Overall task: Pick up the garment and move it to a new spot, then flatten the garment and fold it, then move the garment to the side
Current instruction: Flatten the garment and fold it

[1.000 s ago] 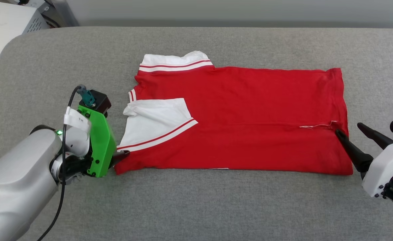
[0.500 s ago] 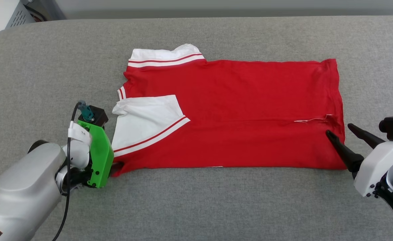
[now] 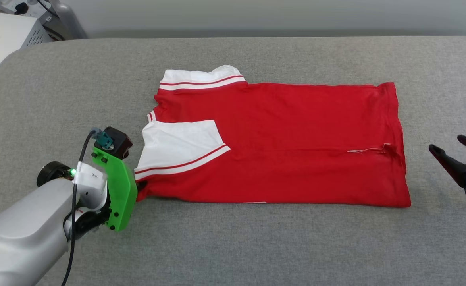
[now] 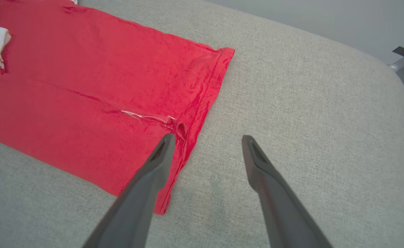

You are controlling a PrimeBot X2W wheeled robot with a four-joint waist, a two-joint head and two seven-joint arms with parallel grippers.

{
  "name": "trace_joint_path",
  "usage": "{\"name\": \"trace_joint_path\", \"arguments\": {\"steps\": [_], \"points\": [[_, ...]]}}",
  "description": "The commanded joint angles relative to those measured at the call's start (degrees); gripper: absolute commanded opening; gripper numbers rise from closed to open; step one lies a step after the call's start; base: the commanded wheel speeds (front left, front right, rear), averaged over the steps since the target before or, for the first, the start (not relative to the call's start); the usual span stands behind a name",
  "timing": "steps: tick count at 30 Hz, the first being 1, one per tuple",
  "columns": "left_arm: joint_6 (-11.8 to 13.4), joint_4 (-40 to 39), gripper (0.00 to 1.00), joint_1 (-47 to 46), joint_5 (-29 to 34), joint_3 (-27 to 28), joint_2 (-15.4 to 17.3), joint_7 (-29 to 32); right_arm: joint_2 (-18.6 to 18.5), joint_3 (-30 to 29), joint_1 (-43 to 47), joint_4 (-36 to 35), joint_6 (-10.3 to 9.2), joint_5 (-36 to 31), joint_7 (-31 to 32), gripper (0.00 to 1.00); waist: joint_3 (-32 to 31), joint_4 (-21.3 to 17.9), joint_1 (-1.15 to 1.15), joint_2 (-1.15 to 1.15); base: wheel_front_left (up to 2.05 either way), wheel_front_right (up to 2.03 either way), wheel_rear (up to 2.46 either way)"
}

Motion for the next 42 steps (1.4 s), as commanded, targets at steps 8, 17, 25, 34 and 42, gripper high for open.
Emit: {"name": "trace_joint_path", "arguments": {"steps": [8,17,25,34,42], "points": [[2.26,-6.23,0.0,0.63,2.72,0.24,2.19,-1.24,-0.15,1.02,-0.62,2.03,-0.04,3.53,14.96,1.0,0.8,1.32,0.0,0.0,0.0,0.0,0.0],[3.08,-7.08,0.0,0.06,3.55,0.3,1.55,-2.23,10.22,3.93,-1.34,15.31,-0.04,0.51,11.57,1.0,3.85,2.49,0.0,0.0,0.0,0.0,0.0],[2.83,-4.98,0.0,1.5,3.02,-0.02,1.08,-3.52,11.75,9.82,-1.05,21.98,-0.04,0.85,5.01,0.0,3.04,2.3,0.0,0.0,0.0,0.0,0.0],[3.19,-5.53,0.0,4.47,1.67,0.46,2.99,-5.67,5.68,11.35,-0.48,16.52,-0.04,3.73,-3.18,0.0,-1.95,1.15,0.0,0.0,0.0,0.0,0.0],[5.89,-13.33,0.0,9.05,0.74,-0.34,7.38,-5.23,1.52,7.89,7.06,7.17,-0.04,5.38,-4.37,0.0,-5.05,0.78,0.0,0.0,0.0,0.0,0.0]]}}
